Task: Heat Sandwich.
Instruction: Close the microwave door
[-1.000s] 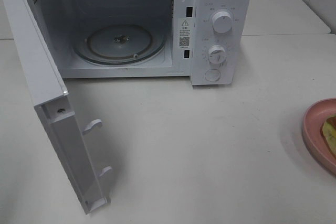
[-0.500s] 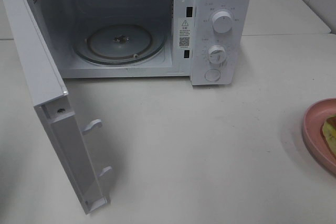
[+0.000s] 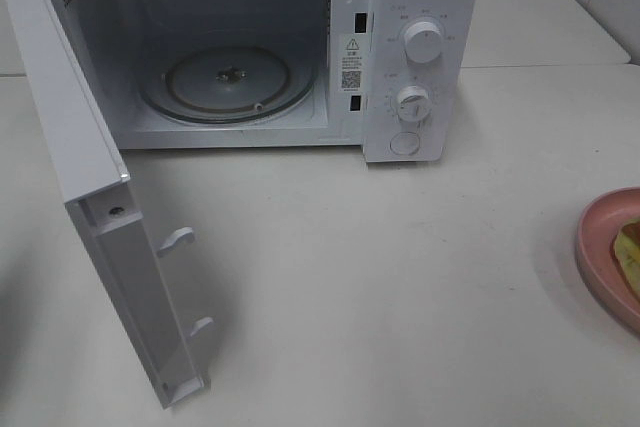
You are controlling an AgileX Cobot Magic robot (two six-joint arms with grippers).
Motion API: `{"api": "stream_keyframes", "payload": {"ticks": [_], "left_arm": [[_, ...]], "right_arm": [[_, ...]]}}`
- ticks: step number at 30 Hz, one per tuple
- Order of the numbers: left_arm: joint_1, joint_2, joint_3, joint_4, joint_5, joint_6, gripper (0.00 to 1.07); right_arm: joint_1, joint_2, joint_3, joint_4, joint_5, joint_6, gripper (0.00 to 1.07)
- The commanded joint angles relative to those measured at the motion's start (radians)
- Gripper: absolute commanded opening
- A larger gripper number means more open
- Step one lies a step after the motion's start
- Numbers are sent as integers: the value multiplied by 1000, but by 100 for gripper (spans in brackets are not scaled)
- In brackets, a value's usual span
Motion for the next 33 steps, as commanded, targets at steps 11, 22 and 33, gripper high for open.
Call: {"api": "stream_keyframes", "payload": {"ticks": [11,22,33], "left_arm": [[0,352,32,99,-517,-10,0],[-1,628,-22,258,-765,-89,0],[-44,750,-89,383,-813,-100,0]], "right_arm": [[-8,-26,1,3,0,-11,76],[-8,-26,1,3,0,-11,76],[-8,-26,1,3,0,-11,76]]}}
